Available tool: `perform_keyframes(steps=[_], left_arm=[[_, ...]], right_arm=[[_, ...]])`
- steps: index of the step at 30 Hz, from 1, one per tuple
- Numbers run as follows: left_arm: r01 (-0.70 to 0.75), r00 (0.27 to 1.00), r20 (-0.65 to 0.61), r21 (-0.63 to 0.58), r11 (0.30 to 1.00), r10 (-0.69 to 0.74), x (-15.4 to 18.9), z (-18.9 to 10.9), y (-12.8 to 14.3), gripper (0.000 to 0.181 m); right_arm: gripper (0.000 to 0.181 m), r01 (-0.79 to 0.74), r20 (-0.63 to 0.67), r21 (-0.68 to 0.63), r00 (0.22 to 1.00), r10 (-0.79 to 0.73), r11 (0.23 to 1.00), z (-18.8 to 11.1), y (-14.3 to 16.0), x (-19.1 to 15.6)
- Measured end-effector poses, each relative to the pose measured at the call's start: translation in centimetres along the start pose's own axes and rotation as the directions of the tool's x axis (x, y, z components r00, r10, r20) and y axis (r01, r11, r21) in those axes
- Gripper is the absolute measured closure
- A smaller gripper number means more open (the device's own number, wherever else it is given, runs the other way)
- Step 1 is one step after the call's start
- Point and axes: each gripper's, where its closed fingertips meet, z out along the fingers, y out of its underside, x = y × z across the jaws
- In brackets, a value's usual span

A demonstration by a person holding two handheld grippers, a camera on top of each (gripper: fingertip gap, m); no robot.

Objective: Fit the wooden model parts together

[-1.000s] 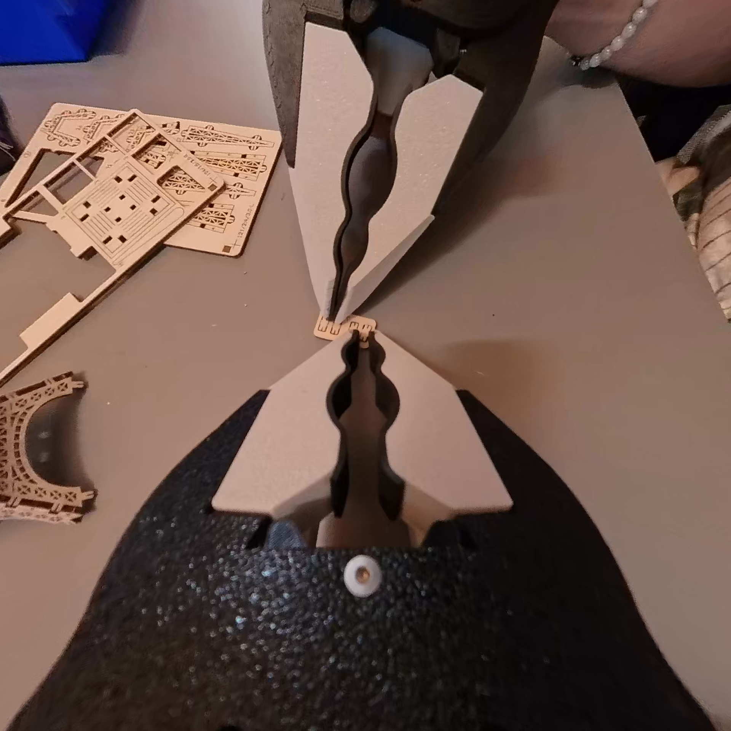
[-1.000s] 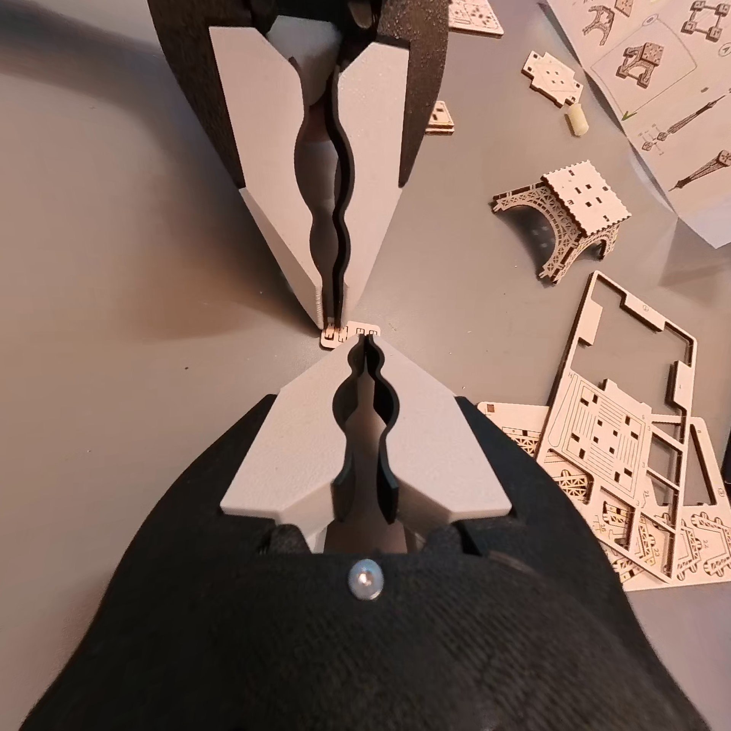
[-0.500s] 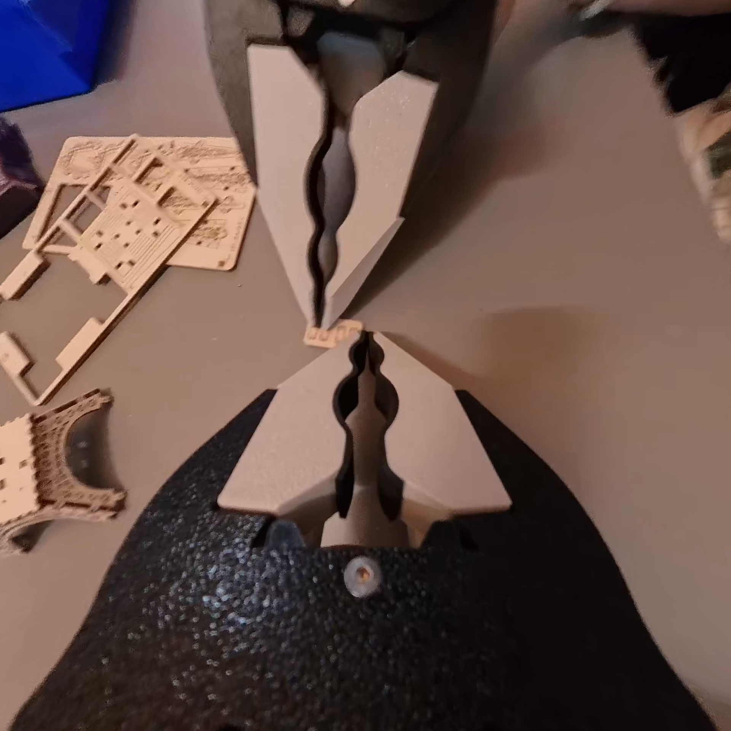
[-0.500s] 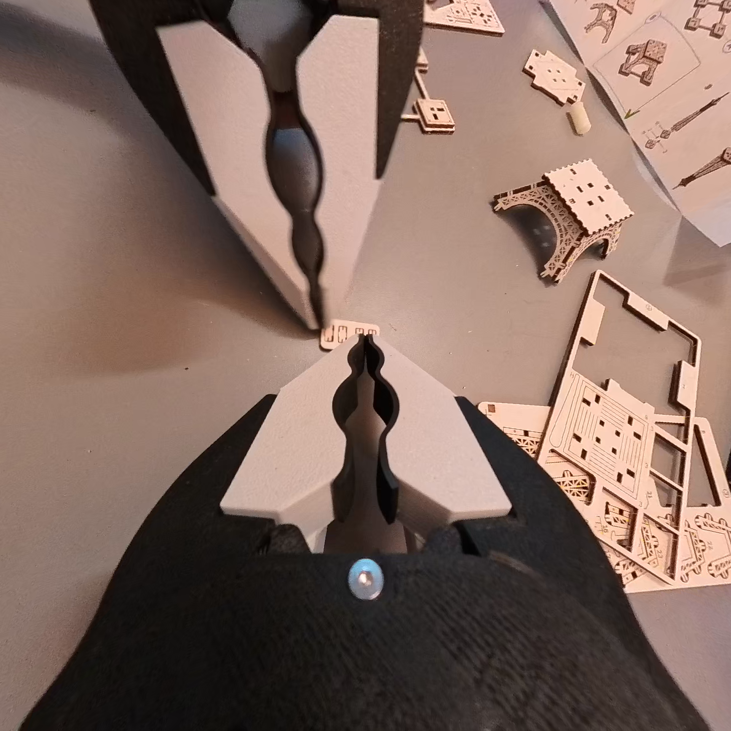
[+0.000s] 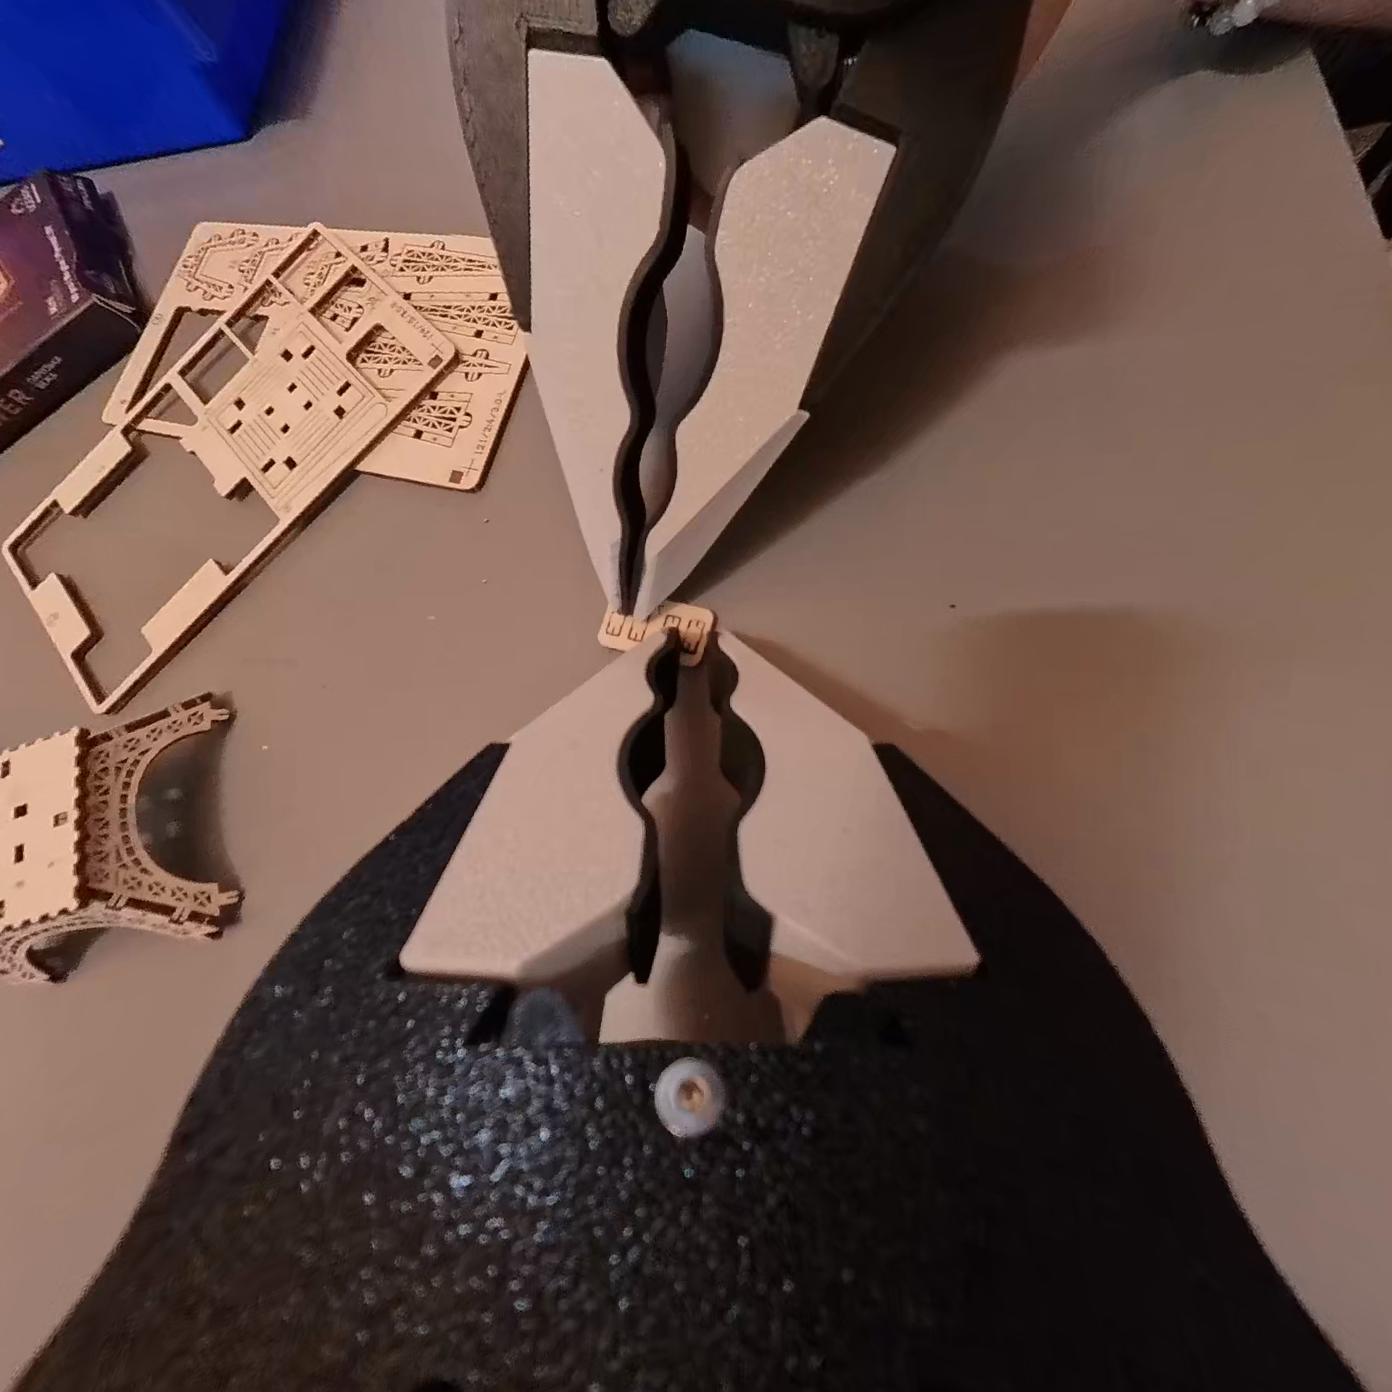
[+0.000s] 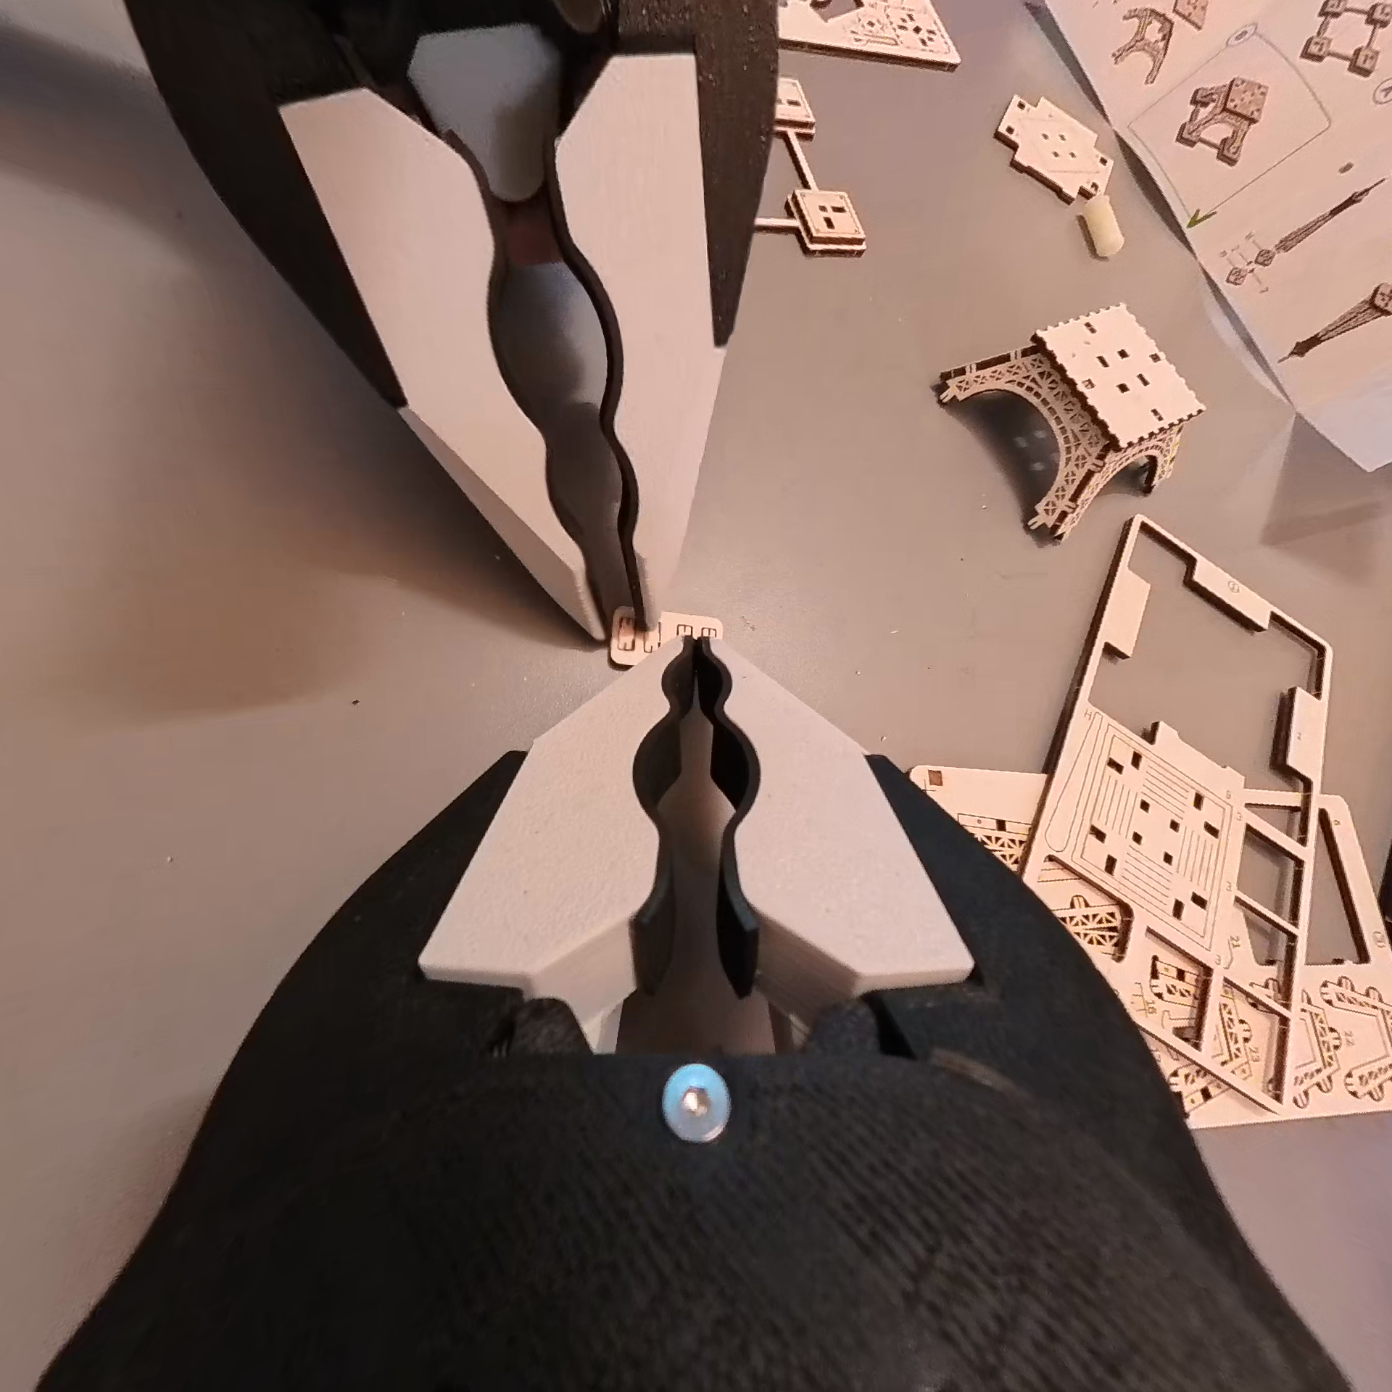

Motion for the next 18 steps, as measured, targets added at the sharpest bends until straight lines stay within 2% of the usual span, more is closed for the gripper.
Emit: perform_keyframes(steps=[4,13,18], left_arm=[[0.050,0.999,-0.013,0.023,0.998,-0.050,0.08,-0.02,-0.03,0.178],[0.106,0.985,-0.138,0.046,0.993,-0.099,0.38,0.08,-0.39,0.181],[0.142,0.972,-0.194,0.044,0.989,-0.131,0.67,0.01,-0.47,0.176]], right_arm=[[0.181,-0.001,0.001,0.000,1.000,0.001,1.000,0.01,0.01,0.01],[0.181,0.005,0.005,0.001,1.000,-0.005,1.000,0.06,-0.02,-0.08],[0.181,0.000,0.010,0.001,1.000,0.000,1.000,0.07,-0.02,-0.08]])
